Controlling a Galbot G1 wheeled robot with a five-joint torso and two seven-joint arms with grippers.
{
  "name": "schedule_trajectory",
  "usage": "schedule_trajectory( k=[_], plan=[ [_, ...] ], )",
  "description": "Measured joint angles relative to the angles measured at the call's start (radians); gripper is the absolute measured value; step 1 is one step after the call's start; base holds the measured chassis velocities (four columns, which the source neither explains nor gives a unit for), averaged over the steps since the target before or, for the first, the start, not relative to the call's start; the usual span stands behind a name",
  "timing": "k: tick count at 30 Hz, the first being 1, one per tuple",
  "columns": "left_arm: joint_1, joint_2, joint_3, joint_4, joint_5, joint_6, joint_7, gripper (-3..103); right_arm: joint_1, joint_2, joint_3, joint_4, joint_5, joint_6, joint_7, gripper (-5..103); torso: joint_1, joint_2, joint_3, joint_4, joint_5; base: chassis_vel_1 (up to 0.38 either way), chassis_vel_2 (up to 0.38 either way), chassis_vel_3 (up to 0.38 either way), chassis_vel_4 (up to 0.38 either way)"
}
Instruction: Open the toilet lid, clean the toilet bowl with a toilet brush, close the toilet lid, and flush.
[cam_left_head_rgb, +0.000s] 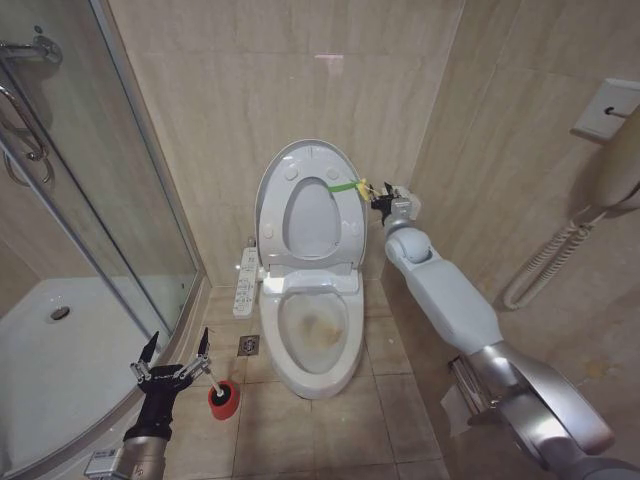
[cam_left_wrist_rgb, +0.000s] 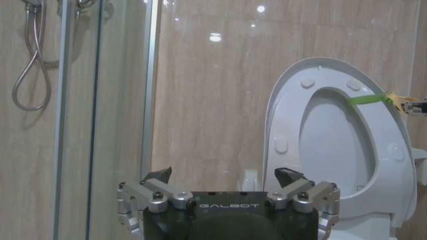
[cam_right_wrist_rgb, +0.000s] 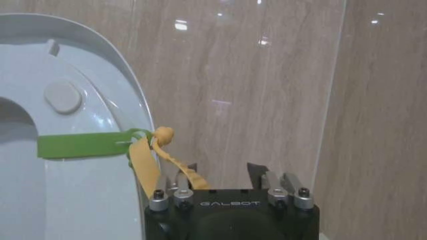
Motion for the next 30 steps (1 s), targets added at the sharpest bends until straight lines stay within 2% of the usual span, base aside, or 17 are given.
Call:
schedule_trajectory(
  k=[7, 8, 15, 16, 30],
  plan=[
    [0.000, 0.000, 0.000, 0.000, 0.000, 0.000, 0.000, 100, -0.048, -0.044, 0.003, 0.079, 0.026, -0.015, 0.012, 55, 0.000, 0.000, 0.000, 0.0001, 0.0001, 0.000, 0.000, 0.000, 0.000],
    [0.000, 0.000, 0.000, 0.000, 0.000, 0.000, 0.000, 100, -0.059, -0.055, 0.005, 0.097, 0.032, -0.017, 0.013, 83, 0.000, 0.000, 0.000, 0.0001, 0.0001, 0.000, 0.000, 0.000, 0.000],
    [0.000, 0.000, 0.000, 0.000, 0.000, 0.000, 0.000, 100, -0.110, -0.100, 0.013, 0.179, 0.056, -0.031, 0.022, 83, 0.000, 0.000, 0.000, 0.0000, 0.0000, 0.000, 0.000, 0.000, 0.000],
    [0.000, 0.000, 0.000, 0.000, 0.000, 0.000, 0.000, 100, -0.119, -0.107, 0.016, 0.190, 0.057, -0.031, 0.022, 100, 0.000, 0.000, 0.000, 0.0001, 0.0001, 0.000, 0.000, 0.000, 0.000],
    [0.000, 0.000, 0.000, 0.000, 0.000, 0.000, 0.000, 100, -0.206, -0.161, 0.031, 0.283, 0.079, -0.030, 0.028, 100, 0.000, 0.000, 0.000, 0.0000, -0.0001, 0.000, 0.000, 0.000, 0.000]
  ],
)
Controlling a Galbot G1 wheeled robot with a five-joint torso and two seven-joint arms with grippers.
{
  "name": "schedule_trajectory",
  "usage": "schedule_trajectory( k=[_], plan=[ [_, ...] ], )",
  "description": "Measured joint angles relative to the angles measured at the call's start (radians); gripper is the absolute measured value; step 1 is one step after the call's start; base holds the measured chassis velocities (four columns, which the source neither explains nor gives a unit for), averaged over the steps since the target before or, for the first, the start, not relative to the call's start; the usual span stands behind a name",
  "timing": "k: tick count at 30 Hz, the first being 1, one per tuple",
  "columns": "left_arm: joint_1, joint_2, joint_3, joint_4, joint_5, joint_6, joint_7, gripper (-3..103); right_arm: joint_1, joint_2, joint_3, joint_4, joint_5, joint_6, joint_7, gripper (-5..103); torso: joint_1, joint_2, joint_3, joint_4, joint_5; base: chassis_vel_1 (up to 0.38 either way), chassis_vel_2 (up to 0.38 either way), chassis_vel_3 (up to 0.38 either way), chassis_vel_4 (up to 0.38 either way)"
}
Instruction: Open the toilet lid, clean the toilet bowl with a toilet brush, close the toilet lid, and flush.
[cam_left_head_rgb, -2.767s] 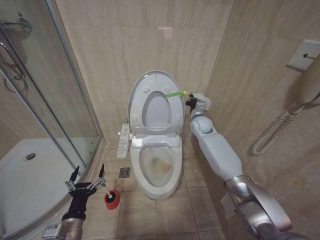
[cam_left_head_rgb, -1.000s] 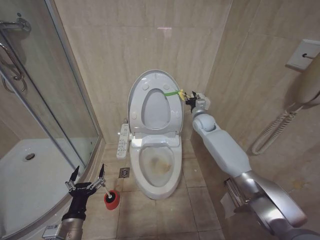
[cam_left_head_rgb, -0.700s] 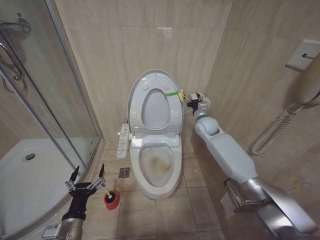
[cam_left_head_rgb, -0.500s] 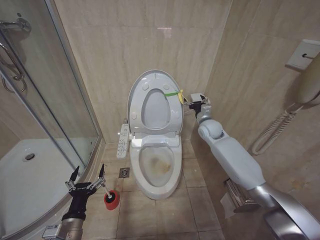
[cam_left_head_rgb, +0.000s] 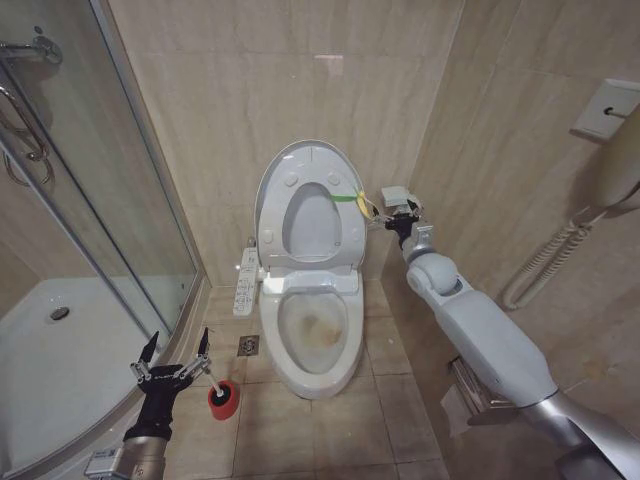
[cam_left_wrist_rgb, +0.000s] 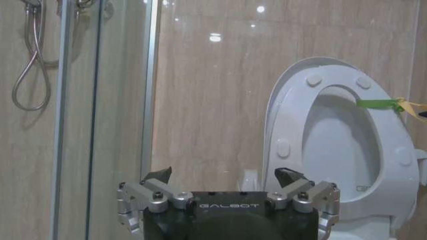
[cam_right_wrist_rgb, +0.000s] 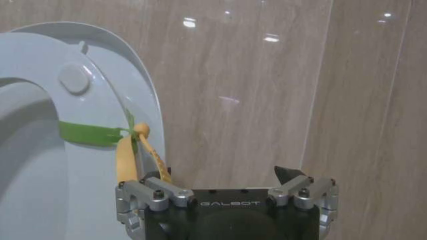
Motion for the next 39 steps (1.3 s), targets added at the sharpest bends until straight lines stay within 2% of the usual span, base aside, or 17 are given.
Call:
schedule_trajectory(
  k=[26, 29, 35, 39],
  plan=[
    [0.000, 0.000, 0.000, 0.000, 0.000, 0.000, 0.000, 100, 0.116, 0.061, -0.103, -0.005, 0.011, -0.036, 0.053, 100, 0.000, 0.000, 0.000, 0.0000, 0.0000, 0.000, 0.000, 0.000, 0.000],
    [0.000, 0.000, 0.000, 0.000, 0.000, 0.000, 0.000, 100, 0.133, 0.077, -0.114, -0.014, 0.012, -0.042, 0.066, 100, 0.000, 0.000, 0.000, 0.0006, 0.0000, 0.000, 0.000, 0.000, 0.000],
    [0.000, 0.000, 0.000, 0.000, 0.000, 0.000, 0.000, 100, 0.125, 0.051, -0.111, -0.001, 0.020, -0.044, 0.068, 100, 0.000, 0.000, 0.000, 0.0000, 0.0000, 0.000, 0.000, 0.000, 0.000],
    [0.000, 0.000, 0.000, 0.000, 0.000, 0.000, 0.000, 100, 0.092, 0.003, -0.080, 0.027, 0.035, -0.039, 0.058, 100, 0.000, 0.000, 0.000, -0.0002, 0.0001, 0.000, 0.000, 0.000, 0.000]
  ],
)
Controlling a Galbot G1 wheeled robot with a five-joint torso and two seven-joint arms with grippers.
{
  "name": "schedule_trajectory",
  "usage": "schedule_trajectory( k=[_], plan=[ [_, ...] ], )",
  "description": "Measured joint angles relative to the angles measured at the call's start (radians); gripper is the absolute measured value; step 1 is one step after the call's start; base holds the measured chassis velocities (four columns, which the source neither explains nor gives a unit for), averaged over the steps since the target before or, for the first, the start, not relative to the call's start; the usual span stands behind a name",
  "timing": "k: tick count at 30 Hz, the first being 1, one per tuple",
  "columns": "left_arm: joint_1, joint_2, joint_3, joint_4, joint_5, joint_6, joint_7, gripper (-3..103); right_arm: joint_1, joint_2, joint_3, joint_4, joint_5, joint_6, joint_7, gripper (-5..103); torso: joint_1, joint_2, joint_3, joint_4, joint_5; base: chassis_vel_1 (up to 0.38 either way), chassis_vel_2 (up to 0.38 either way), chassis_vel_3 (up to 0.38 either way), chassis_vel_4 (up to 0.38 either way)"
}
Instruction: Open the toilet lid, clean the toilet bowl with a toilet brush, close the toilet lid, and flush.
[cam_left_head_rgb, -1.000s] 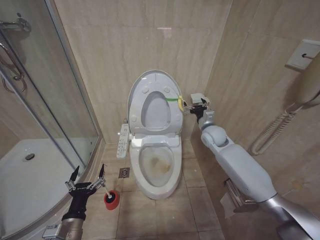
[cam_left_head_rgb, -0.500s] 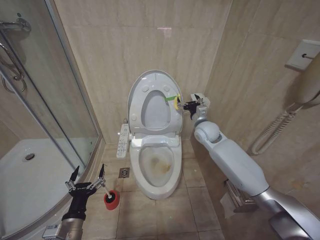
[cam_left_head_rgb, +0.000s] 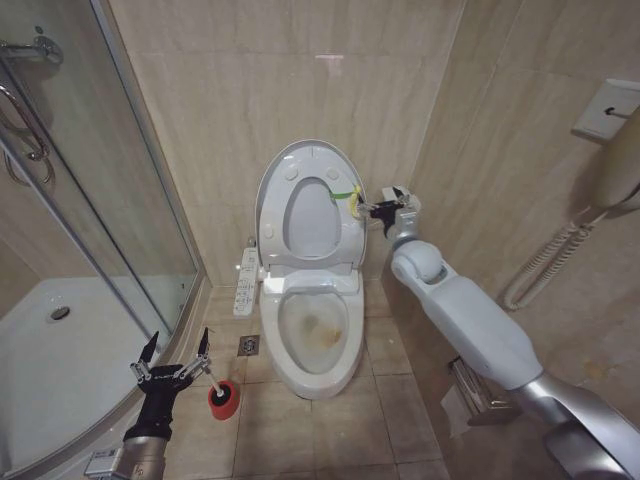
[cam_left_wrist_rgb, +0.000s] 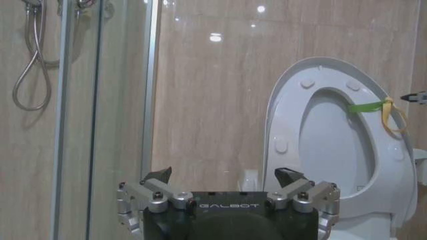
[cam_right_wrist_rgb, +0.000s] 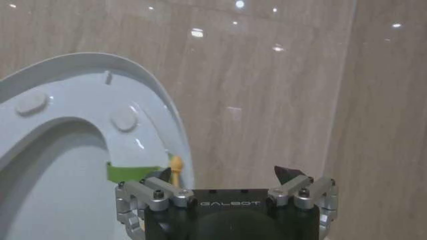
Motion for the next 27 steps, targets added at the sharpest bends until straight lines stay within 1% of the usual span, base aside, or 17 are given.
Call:
schedule_trajectory(
  k=[5, 8, 9, 10, 13, 14, 18, 19, 26, 27],
  plan=[
    [0.000, 0.000, 0.000, 0.000, 0.000, 0.000, 0.000, 100, -0.034, -0.026, 0.040, 0.028, 0.017, 0.001, -0.002, 100, 0.000, 0.000, 0.000, 0.0002, 0.0000, 0.000, 0.000, 0.000, 0.000],
    [0.000, 0.000, 0.000, 0.000, 0.000, 0.000, 0.000, 100, -0.087, -0.055, 0.091, 0.063, 0.040, 0.000, 0.005, 100, 0.000, 0.000, 0.000, 0.0006, -0.0001, 0.000, 0.000, 0.000, 0.000],
    [0.000, 0.000, 0.000, 0.000, 0.000, 0.000, 0.000, 100, -0.108, -0.064, 0.110, 0.074, 0.045, -0.002, 0.007, 100, 0.000, 0.000, 0.000, 0.0004, 0.0001, 0.000, 0.000, 0.000, 0.000],
    [0.000, 0.000, 0.000, 0.000, 0.000, 0.000, 0.000, 100, -0.108, -0.064, 0.110, 0.074, 0.045, -0.002, 0.007, 100, 0.000, 0.000, 0.000, 0.0004, 0.0001, 0.000, 0.000, 0.000, 0.000],
    [0.000, 0.000, 0.000, 0.000, 0.000, 0.000, 0.000, 100, -0.189, -0.094, 0.180, 0.120, 0.055, -0.008, 0.018, 100, 0.000, 0.000, 0.000, 0.0002, 0.0001, 0.000, 0.000, 0.000, 0.000],
    [0.000, 0.000, 0.000, 0.000, 0.000, 0.000, 0.000, 100, -0.189, -0.094, 0.180, 0.120, 0.055, -0.008, 0.018, 100, 0.000, 0.000, 0.000, 0.0002, 0.0001, 0.000, 0.000, 0.000, 0.000],
    [0.000, 0.000, 0.000, 0.000, 0.000, 0.000, 0.000, 100, -0.299, -0.118, 0.242, 0.179, 0.055, -0.009, 0.036, 100, 0.000, 0.000, 0.000, 0.0002, 0.0000, 0.000, 0.000, 0.000, 0.000],
    [0.000, 0.000, 0.000, 0.000, 0.000, 0.000, 0.000, 100, -0.299, -0.118, 0.242, 0.179, 0.055, -0.009, 0.036, 100, 0.000, 0.000, 0.000, 0.0002, 0.0000, 0.000, 0.000, 0.000, 0.000],
    [0.000, 0.000, 0.000, 0.000, 0.000, 0.000, 0.000, 100, -0.465, -0.109, 0.282, 0.282, 0.040, -0.003, 0.055, 100, 0.000, 0.000, 0.000, 0.0003, -0.0001, 0.000, 0.000, 0.000, 0.000],
    [0.000, 0.000, 0.000, 0.000, 0.000, 0.000, 0.000, 100, -0.465, -0.109, 0.282, 0.282, 0.040, -0.003, 0.055, 100, 0.000, 0.000, 0.000, 0.0003, -0.0001, 0.000, 0.000, 0.000, 0.000]
  ],
)
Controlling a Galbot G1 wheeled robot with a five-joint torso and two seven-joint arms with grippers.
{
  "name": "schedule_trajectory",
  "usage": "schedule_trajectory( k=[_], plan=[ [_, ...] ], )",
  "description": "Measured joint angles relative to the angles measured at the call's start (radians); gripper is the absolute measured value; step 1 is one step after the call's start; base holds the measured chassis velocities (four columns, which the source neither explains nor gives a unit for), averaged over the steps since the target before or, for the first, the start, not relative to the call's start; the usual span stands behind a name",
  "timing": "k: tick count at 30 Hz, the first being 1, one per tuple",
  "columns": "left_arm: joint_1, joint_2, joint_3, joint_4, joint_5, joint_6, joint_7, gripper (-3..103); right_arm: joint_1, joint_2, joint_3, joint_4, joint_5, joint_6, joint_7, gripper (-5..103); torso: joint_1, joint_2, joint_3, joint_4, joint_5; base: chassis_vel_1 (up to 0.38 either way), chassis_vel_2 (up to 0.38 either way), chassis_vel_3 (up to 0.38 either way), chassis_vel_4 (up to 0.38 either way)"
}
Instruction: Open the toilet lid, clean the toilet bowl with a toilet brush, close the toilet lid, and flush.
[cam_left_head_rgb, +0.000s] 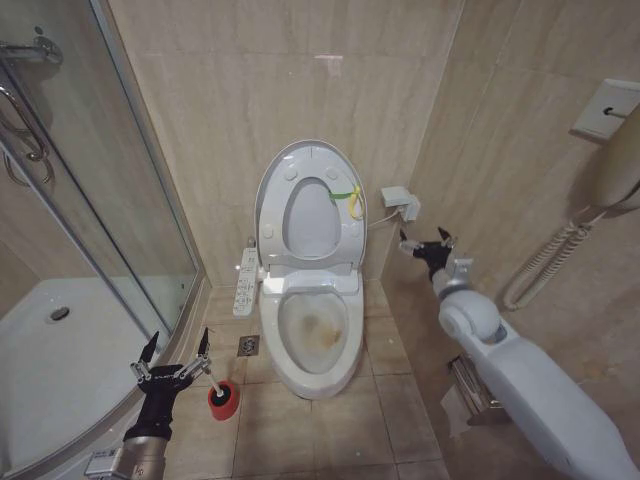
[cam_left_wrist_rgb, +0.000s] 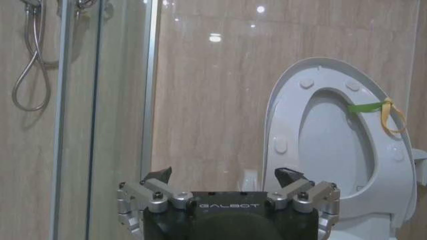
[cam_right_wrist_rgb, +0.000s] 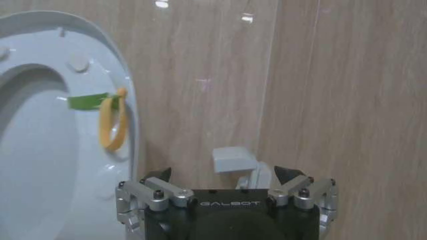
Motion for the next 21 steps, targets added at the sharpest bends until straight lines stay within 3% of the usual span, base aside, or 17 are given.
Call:
schedule_trajectory(
  k=[8, 10, 21],
  plan=[
    [0.000, 0.000, 0.000, 0.000, 0.000, 0.000, 0.000, 100, -0.112, 0.027, 0.039, 0.085, -0.020, 0.005, 0.014, 100, 0.000, 0.000, 0.000, 0.0000, -0.0001, 0.000, 0.000, 0.000, 0.000],
    [0.000, 0.000, 0.000, 0.000, 0.000, 0.000, 0.000, 100, -0.189, 0.067, 0.097, 0.130, -0.048, 0.011, 0.014, 100, 0.000, 0.000, 0.000, -0.0001, -0.0001, 0.000, 0.000, 0.000, 0.000],
    [0.000, 0.000, 0.000, 0.000, 0.000, 0.000, 0.000, 100, -0.309, 0.171, 0.165, 0.194, -0.148, 0.025, 0.013, 100, 0.000, 0.000, 0.000, -0.0001, 0.0000, 0.000, 0.000, 0.000, 0.000]
  ],
)
